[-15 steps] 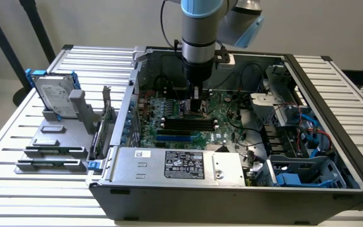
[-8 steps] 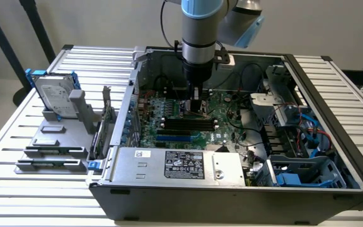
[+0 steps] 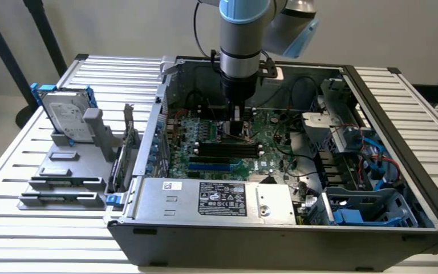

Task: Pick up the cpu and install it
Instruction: 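Place the cpu into insertion slot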

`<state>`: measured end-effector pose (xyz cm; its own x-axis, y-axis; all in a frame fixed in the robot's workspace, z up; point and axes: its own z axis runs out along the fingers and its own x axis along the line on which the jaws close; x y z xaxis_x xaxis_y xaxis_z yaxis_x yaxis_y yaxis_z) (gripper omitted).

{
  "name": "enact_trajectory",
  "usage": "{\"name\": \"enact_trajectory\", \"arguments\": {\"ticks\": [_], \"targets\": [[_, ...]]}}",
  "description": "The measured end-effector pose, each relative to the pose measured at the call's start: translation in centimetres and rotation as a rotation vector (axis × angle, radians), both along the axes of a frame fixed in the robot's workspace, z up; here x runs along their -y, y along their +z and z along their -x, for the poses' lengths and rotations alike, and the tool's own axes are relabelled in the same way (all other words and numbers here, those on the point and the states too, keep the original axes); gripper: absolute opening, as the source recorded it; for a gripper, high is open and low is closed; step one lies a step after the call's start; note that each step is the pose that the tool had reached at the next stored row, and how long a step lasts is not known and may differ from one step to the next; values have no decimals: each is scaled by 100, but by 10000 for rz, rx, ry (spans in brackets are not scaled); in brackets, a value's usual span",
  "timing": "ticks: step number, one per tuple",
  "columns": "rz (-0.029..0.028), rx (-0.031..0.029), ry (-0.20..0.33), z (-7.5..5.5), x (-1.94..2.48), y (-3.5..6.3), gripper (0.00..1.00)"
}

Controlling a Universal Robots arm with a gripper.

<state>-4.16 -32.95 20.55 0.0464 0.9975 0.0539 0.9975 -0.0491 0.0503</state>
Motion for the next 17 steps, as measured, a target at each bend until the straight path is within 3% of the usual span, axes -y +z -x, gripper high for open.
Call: {"name": "enact_trajectory", "arguments": {"ticks": [17], "targets": [[27,-18,-1,-3,0,-43,55]]}}
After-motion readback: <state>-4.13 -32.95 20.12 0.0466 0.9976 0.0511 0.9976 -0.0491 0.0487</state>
